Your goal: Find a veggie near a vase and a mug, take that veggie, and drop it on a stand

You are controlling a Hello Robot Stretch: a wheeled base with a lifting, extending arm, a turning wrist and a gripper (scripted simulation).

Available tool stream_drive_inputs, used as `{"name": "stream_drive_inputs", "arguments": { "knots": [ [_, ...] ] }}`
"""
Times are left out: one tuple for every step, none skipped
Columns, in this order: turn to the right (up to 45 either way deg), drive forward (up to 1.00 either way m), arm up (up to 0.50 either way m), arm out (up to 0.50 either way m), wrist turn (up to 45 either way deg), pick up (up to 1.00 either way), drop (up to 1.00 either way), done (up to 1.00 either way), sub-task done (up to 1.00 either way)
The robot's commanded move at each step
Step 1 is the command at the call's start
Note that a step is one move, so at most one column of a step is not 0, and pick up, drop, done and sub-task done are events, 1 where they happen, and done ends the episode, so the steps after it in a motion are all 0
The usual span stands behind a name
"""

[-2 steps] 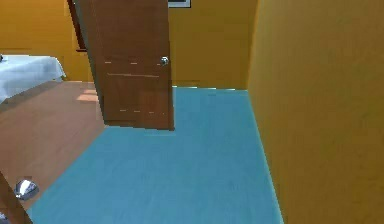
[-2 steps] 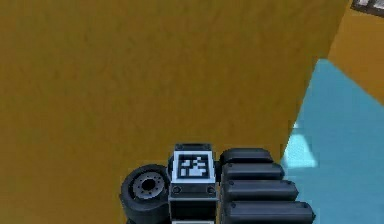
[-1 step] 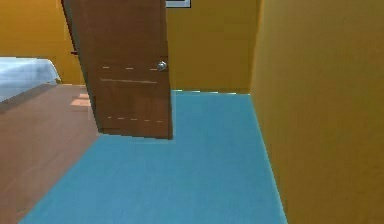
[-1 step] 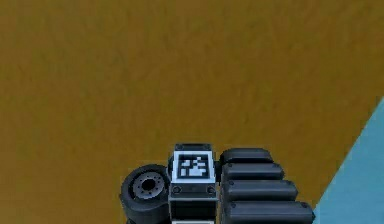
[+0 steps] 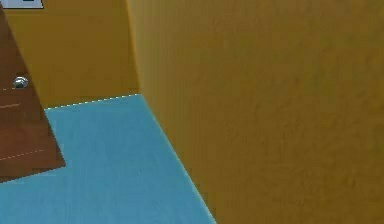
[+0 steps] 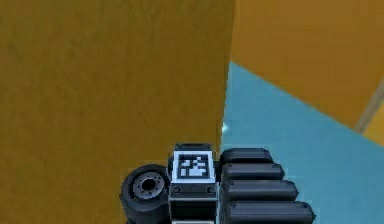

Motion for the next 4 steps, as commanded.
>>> {"name": "stream_drive_inputs", "arguments": {
  "knots": [
    [0.0, 0.30, 0.00, 0.00, 0.0, 0.00, 0.00, 0.00, 0.00],
    [-45.0, 0.00, 0.00, 0.00, 0.0, 0.00, 0.00, 0.00, 0.00],
    [-24.0, 0.00, 0.00, 0.00, 0.0, 0.00, 0.00, 0.00, 0.00],
    [0.0, 0.70, 0.00, 0.00, 0.0, 0.00, 0.00, 0.00, 0.00]
  ]
}}
